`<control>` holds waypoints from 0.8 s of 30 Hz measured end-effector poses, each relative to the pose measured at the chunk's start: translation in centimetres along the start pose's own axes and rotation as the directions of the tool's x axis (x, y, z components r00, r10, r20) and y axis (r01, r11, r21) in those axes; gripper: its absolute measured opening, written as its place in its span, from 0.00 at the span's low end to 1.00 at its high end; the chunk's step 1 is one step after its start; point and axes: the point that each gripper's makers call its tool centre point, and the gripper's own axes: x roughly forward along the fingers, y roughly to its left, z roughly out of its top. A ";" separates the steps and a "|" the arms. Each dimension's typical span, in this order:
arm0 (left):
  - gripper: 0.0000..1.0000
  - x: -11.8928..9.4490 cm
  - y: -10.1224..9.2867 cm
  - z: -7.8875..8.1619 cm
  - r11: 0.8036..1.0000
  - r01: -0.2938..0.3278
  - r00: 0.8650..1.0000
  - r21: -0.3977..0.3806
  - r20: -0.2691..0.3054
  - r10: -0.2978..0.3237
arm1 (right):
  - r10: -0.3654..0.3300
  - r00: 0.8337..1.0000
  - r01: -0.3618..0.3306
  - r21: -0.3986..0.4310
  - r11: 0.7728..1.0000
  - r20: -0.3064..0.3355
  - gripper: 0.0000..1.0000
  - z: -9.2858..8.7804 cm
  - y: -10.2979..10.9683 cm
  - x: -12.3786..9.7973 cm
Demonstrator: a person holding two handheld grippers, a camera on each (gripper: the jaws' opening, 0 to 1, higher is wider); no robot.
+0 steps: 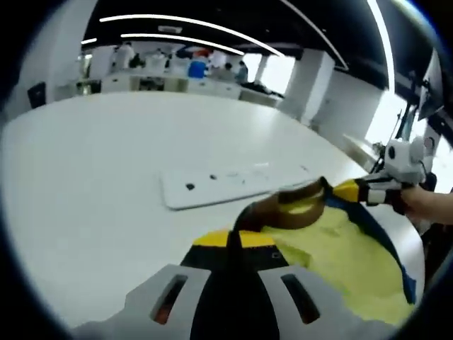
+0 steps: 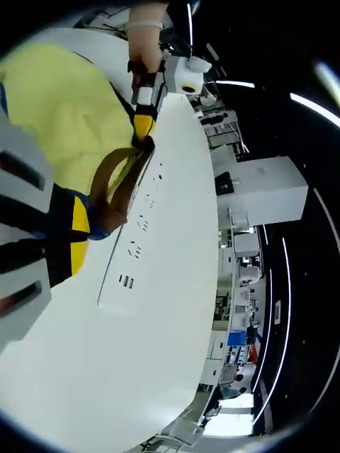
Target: Fold the garment on the visible template until the final outline fits inside the template.
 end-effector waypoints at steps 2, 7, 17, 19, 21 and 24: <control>0.01 0.0 0.0 -0.1 1.000 -0.002 1.000 0.002 -0.002 0.002 | -0.001 1.000 0.001 -0.010 1.000 -0.003 0.00 0.0 0.2 0.1; 0.16 -0.1 0.2 0.5 0.999 -0.010 1.000 0.037 0.015 0.010 | -0.010 1.000 0.010 -0.031 0.999 -0.020 0.00 -0.2 -0.1 0.3; 0.52 -1.6 -2.9 0.6 0.991 0.097 0.995 0.092 -0.009 -0.096 | 0.065 0.998 -0.065 -0.086 0.994 -0.004 0.43 -0.2 2.5 -1.1; 0.58 -2.0 -3.9 0.6 0.986 0.127 0.992 0.109 -0.018 -0.126 | 0.070 0.998 -0.070 -0.082 0.994 -0.008 0.52 -0.4 2.9 -1.6; 0.64 -2.4 -4.6 0.5 0.980 0.154 0.988 0.125 -0.022 -0.153 | 0.083 0.996 -0.084 -0.090 0.992 -0.018 0.57 -0.8 3.3 -2.0; 0.74 -3.2 -6.0 0.2 0.970 0.198 0.980 0.144 -0.035 -0.195 | 0.098 0.995 -0.100 -0.079 0.992 -0.030 0.66 -1.2 3.6 -2.5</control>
